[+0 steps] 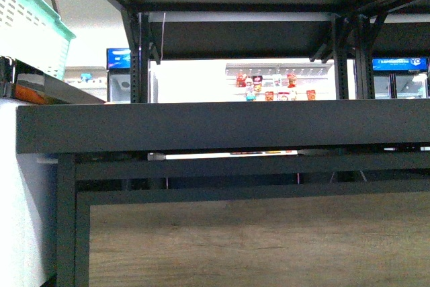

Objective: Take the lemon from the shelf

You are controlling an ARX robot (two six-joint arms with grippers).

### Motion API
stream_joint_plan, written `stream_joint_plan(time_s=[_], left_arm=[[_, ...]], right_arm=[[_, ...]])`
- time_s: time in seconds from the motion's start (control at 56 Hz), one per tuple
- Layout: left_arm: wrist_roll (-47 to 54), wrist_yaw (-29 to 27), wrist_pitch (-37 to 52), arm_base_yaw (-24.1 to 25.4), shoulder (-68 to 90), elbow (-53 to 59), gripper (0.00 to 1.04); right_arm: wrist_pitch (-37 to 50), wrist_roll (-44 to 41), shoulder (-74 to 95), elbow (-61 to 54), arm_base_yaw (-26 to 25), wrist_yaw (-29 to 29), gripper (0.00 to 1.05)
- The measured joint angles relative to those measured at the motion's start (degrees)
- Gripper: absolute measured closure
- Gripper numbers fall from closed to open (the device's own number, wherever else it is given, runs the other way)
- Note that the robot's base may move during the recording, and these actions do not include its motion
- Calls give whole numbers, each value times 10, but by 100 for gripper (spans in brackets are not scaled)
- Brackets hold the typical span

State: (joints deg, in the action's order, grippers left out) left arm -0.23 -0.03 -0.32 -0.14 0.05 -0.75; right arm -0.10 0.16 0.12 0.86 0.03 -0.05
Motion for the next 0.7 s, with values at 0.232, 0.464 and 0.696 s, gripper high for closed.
stream_joint_plan(time_s=[0.232,0.464,0.696], left_arm=[[0,0,0,0,0,0,8],[0,0,0,0,0,0,8],[0,0,0,0,0,0,8]], right_arm=[[0,0,0,0,0,0,7],[0,0,0,0,0,1,7],[0,0,0,0,0,0,7]])
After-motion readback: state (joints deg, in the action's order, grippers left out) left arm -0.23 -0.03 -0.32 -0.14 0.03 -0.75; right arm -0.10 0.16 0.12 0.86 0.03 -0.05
